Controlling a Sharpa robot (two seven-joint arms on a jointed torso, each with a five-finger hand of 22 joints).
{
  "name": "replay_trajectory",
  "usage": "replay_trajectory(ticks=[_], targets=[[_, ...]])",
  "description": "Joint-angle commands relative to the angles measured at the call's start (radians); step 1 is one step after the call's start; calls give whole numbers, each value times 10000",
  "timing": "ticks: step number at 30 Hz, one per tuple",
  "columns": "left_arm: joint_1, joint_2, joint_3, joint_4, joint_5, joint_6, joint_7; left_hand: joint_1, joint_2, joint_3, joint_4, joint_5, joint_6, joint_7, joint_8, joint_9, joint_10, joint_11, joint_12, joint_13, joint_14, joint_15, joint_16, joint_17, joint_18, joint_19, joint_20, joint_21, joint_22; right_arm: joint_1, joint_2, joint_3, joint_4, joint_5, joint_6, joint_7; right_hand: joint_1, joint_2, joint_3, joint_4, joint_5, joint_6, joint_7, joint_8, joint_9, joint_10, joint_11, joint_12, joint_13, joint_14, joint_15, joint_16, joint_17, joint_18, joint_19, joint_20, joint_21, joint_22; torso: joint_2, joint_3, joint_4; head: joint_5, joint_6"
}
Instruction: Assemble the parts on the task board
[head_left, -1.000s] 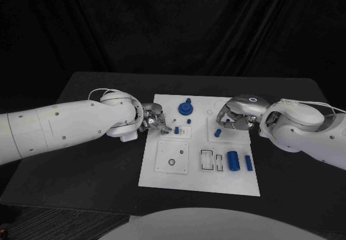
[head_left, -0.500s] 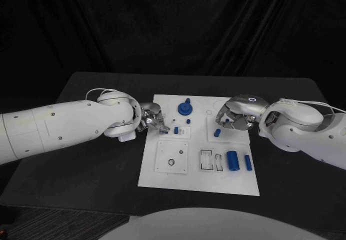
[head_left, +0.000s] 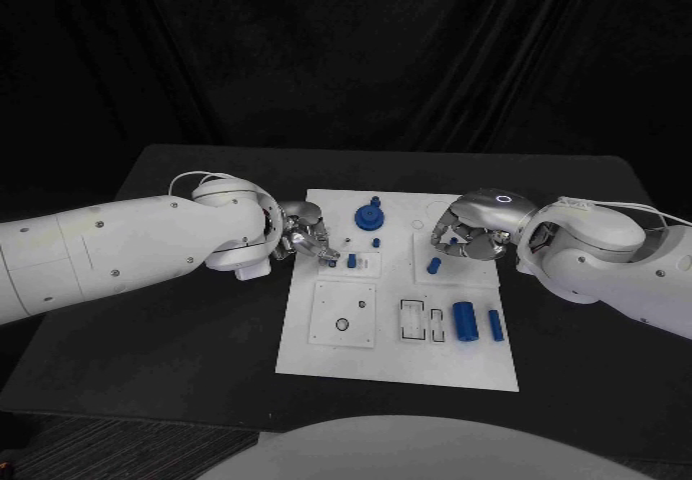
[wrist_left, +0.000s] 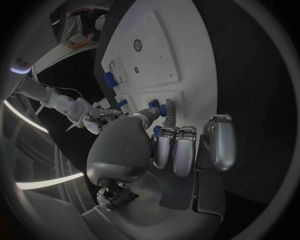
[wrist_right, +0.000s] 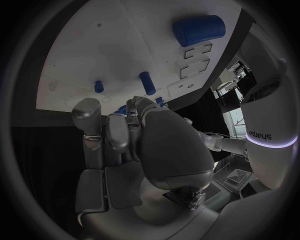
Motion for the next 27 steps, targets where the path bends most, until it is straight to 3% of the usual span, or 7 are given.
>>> replay_trajectory(ticks=[1, 4, 5, 7, 20, 27], targets=[[57, -5, 6, 10, 7, 361, 78, 8, -123, 108, -23, -79, -2, -10, -69, -26, 646, -3, -66, 2307, 1039, -14, 27, 2635, 100, -61, 12, -47, 1896, -24, 1, 5, -1, -16, 17, -214, 98, 21, 70, -49, 65, 69, 36, -13, -10, -43, -27, -49, 467, 63, 20, -58, -14, 184, -34, -13, -69, 948, 6, -6, 5, 5, -2], [94, -2, 6, -21, 7, 545, 72, 130, -183, 297, -172, -183, -24, 0, -114, -74, 611, 6, -103, 2279, 1039, -6, 27, 2635, 110, -94, 18, -92, 1884, -24, 2, 5, -2, -16, 18, -219, 98, 21, 70, -49, 65, 69, 36, -13, -10, -43, -27, -49, 467, 63, 20, -58, -14, 184, -34, -13, -69, 948, 7, -7, 3, -6, -2], [114, 0, 7, -40, 7, 664, 58, 204, -227, 479, -280, -465, -48, 19, -150, -110, 587, 21, -128, 2261, 1039, 5, 27, 2635, 116, -120, 27, -125, 1875, -24, 3, 5, -3, -16, 18, -222, 98, 21, 70, -49, 65, 69, 36, -13, -10, -43, -27, -49, 467, 63, 20, -58, -14, 184, -34, -13, -69, 948, 6, -7, 2, -11, -2], [139, 0, 7, -67, 7, 834, 24, 203, -269, 584, -319, -595, -53, 29, -168, -133, 568, 30, -149, 2246, 1039, 15, 27, 2635, 121, -140, 38, -151, 1868, -24, 3, 5, -3, -16, 19, -226, 98, 21, 70, -49, 65, 69, 36, -13, -10, -43, -27, -49, 467, 63, 20, -58, -14, 184, -34, -13, -69, 948, 5, -8, 0, -11, -2], [512, 304, 7, -725, 7, 2228, -67, 181, -371, 768, -389, -851, -19, 28, -183, -172, 533, 40, -186, 2219, 1039, 33, 27, 2635, 138, -197, 56, -229, 1845, -23, 6, 5, 4, -16, 19, -256, 112, 27, 85, -66, 68, 72, 38, -13, -11, -51, -25, -57, 456, 63, 21, -56, -11, 185, -34, -14, -78, 948, 5, -6, 2, -28, -2], [608, 618, 8, -1189, 7, 2754, -6, 202, -391, 836, -430, -897, 12, 20, -175, -177, 543, 36, -177, 2227, 1039, 33, 27, 2635, 138, -199, 59, -231, 1846, -22, 19, 5, 10, -16, 7, -254, 111, 26, 86, -68, 68, 72, 40, -13, -11, -49, -24, -55, 459, 60, 21, -70, -24, 185, -34, -14, -79, 949, 12, -6, 0, -24, -2]])
